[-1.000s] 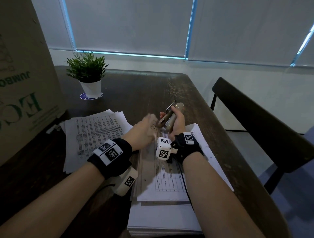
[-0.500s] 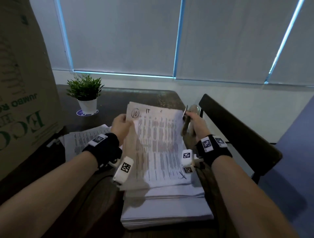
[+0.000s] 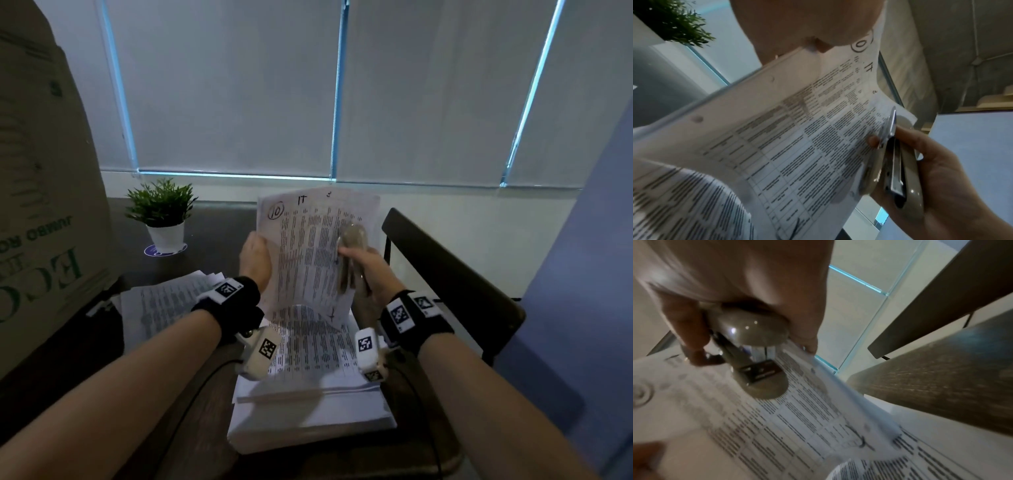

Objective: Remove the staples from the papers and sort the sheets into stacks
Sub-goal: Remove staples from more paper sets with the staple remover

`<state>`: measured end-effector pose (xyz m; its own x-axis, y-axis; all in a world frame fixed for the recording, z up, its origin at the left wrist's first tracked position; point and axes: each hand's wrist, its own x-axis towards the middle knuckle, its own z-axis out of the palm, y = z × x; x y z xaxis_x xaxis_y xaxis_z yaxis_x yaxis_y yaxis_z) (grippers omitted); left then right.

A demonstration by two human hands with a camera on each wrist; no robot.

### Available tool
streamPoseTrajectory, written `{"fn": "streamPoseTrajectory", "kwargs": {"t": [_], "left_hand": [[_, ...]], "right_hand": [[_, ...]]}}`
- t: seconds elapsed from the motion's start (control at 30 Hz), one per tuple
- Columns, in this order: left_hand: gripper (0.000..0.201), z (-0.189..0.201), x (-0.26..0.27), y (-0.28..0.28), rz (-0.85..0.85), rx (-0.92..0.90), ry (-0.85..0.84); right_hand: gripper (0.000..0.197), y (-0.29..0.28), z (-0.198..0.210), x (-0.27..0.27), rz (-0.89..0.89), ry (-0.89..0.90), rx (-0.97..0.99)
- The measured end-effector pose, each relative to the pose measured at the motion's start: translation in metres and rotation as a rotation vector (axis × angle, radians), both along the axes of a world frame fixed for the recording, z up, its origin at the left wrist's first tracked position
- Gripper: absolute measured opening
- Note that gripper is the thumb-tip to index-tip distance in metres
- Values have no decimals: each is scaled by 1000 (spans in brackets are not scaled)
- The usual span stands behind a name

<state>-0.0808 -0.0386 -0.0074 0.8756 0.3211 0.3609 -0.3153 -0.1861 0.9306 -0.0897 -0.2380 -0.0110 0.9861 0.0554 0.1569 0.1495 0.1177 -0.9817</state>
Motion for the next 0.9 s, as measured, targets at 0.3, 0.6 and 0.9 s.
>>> {"fn": "streamPoseTrajectory", "kwargs": {"t": [0.3, 0.6, 0.9], "left_hand": [[23, 36, -6, -8, 36, 257, -179], [28, 51, -18, -35, -110, 331, -180], [28, 59, -18, -48, -112, 470, -290]], "right_hand": [[29, 6, 62, 5, -681, -699, -274], [29, 26, 131, 19, -493, -651, 56], [24, 42, 145, 20, -463, -653, 109]]}}
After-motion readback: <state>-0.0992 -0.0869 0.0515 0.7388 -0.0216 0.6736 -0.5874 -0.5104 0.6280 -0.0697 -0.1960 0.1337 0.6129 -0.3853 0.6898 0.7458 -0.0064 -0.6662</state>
